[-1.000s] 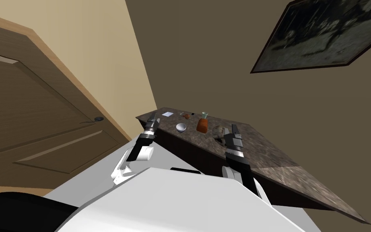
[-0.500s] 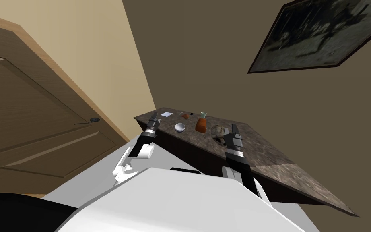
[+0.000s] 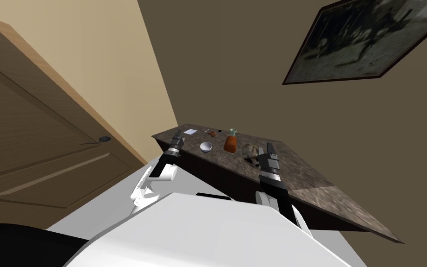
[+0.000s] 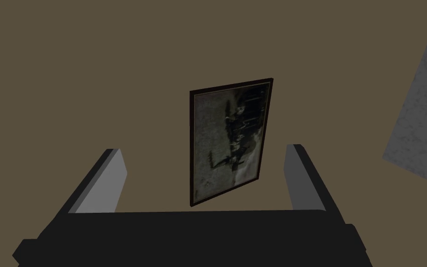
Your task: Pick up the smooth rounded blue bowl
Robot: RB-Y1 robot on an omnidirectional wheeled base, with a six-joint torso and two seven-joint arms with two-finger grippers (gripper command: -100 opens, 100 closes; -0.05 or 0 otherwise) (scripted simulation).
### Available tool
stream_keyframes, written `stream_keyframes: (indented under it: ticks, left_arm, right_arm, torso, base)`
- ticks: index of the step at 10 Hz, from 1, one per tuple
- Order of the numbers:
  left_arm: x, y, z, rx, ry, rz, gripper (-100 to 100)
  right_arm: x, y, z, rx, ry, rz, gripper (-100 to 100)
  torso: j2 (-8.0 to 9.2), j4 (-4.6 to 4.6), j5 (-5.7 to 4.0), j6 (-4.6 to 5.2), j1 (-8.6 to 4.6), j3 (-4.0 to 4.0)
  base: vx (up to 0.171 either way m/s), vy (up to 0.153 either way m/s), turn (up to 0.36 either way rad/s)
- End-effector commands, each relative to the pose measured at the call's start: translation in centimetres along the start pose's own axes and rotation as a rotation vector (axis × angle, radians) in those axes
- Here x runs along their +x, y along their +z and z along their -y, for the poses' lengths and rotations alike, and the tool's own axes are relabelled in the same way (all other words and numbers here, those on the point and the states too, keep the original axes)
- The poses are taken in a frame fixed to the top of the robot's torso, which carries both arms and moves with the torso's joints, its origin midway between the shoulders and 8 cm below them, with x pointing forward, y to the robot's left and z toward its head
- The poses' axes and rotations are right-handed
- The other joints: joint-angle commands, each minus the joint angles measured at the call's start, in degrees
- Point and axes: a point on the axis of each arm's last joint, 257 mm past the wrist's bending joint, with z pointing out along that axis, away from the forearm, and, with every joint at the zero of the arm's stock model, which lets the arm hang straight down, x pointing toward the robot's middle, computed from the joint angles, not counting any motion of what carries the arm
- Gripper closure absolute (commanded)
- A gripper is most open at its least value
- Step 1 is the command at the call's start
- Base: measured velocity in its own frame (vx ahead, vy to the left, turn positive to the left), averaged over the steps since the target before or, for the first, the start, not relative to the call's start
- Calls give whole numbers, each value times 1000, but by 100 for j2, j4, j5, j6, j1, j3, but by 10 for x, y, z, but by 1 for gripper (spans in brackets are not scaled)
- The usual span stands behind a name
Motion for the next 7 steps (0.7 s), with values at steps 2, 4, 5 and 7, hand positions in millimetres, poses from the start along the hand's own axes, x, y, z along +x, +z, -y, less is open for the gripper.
stream_keyframes:
  ticks: [2,4,5,7]
  left_arm:
    - [-4,5,-11,-55,7,10,-100]
    - [-6,9,-18,-94,12,19,-100]
    - [-6,8,-22,-109,12,21,-100]
    - [-9,11,-29,-148,17,30,-100]
  right_arm:
    - [0,0,0,0,0,0,0]
    - [0,0,0,0,0,0,0]
    - [0,0,0,0,0,0,0]
    - [0,0,0,0,0,0,0]
  torso:
    - [-1,0,0,2,-2,0]
    - [-2,0,-1,1,-5,-1]
    - [-1,0,-1,0,-4,-1]
    - [-2,0,0,1,-2,-1]
  base:
    - [6,-14,-59]
    - [7,-18,-54]
    - [5,-8,5]
    - [9,-13,-58]
